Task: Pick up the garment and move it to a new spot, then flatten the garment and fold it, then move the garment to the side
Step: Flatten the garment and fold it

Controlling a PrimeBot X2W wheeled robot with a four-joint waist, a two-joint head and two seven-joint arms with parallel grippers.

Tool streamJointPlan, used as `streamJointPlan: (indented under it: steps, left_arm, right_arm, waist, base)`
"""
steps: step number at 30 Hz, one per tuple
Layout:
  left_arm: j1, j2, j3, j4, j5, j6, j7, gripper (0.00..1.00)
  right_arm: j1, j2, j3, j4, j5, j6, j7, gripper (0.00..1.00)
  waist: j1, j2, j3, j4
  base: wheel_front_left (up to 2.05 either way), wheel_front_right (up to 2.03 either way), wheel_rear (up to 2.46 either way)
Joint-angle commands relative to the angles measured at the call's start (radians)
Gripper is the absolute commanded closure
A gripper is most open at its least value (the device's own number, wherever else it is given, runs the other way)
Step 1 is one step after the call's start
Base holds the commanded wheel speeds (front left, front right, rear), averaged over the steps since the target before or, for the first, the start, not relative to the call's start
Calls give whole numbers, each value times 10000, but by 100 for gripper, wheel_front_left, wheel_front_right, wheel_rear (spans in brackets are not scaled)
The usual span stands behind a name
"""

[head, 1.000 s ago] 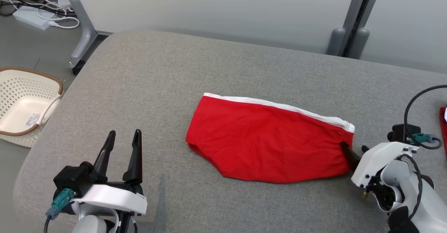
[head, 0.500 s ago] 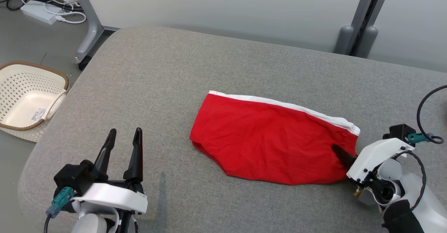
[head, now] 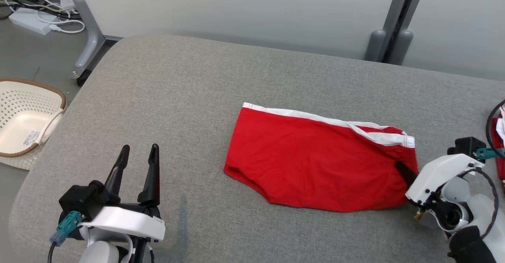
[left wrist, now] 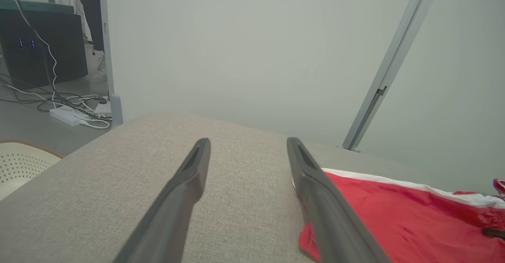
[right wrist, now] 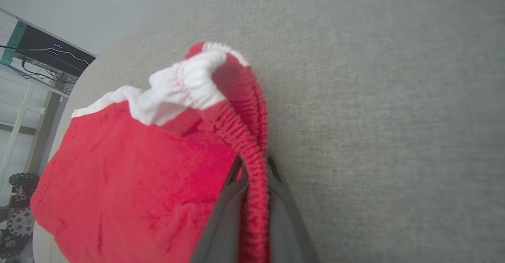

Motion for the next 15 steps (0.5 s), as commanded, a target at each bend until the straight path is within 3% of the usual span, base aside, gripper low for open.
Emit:
streamJointPlan:
  steps: [1,8,15]
  left_arm:
    - [2,19,10,-33,-20,-15,-5,0]
    - [153,19,-25,-31,-31,-16,-5,0]
    - [141,-4,-151,7,-73,-16,-5,0]
  right_arm:
    - [213,-254,31,-89,85,5,55,100]
    - [719,-1186,64,-1135,533,5,839,100]
    - [963,-1358,-602,-2443,1555,5,2196,100]
  waist:
    - [0,0,-59,-134]
    - [0,0,-144,-633]
    - [0,0,-158,-905]
  base:
    - [0,0,0]
    - [0,0,0]
    - [0,0,0]
